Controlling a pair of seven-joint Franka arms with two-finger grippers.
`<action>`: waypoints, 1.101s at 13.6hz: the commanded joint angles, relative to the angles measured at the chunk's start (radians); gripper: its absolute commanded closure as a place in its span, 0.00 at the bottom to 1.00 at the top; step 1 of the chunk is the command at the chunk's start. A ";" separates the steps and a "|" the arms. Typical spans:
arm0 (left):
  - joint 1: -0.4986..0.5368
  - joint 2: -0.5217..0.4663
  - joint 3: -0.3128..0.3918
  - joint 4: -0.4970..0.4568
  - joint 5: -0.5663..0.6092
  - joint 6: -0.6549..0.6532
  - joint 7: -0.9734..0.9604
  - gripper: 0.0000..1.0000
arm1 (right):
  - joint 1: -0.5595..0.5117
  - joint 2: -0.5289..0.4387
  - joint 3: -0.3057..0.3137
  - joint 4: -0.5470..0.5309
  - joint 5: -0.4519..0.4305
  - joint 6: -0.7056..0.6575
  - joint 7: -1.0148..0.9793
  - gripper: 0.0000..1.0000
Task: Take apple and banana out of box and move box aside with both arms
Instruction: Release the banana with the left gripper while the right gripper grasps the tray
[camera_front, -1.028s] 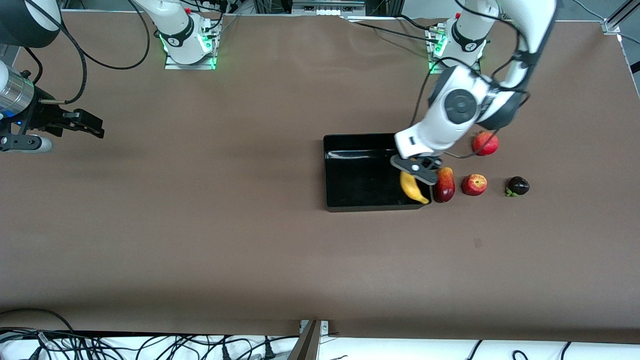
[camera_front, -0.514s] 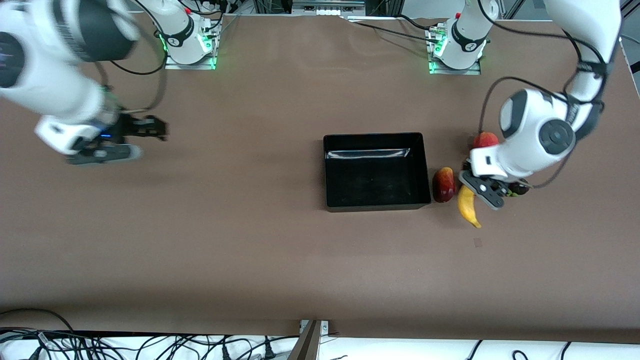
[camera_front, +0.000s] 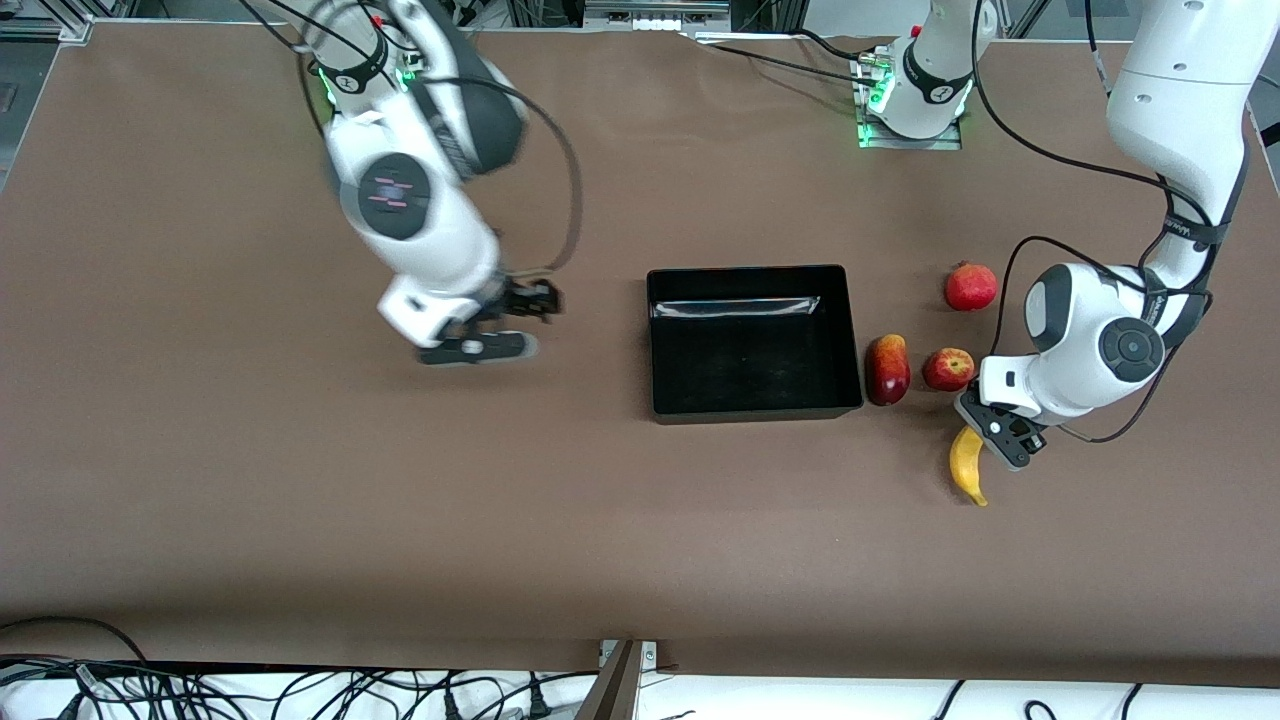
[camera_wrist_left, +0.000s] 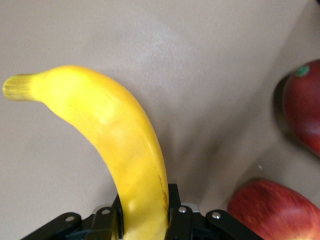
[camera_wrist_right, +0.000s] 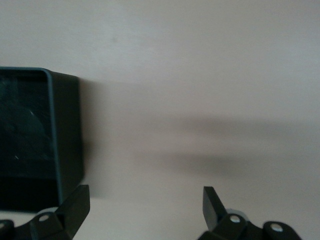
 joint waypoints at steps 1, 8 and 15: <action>-0.033 0.021 0.003 0.030 0.016 0.003 -0.077 0.00 | 0.069 0.088 -0.011 0.049 0.060 0.098 0.074 0.00; -0.031 -0.317 0.003 0.023 0.011 -0.214 -0.224 0.00 | 0.193 0.278 -0.014 0.048 0.072 0.362 0.149 0.44; -0.053 -0.756 0.001 0.020 -0.154 -0.765 -0.669 0.00 | 0.193 0.291 -0.014 0.048 0.068 0.377 0.137 1.00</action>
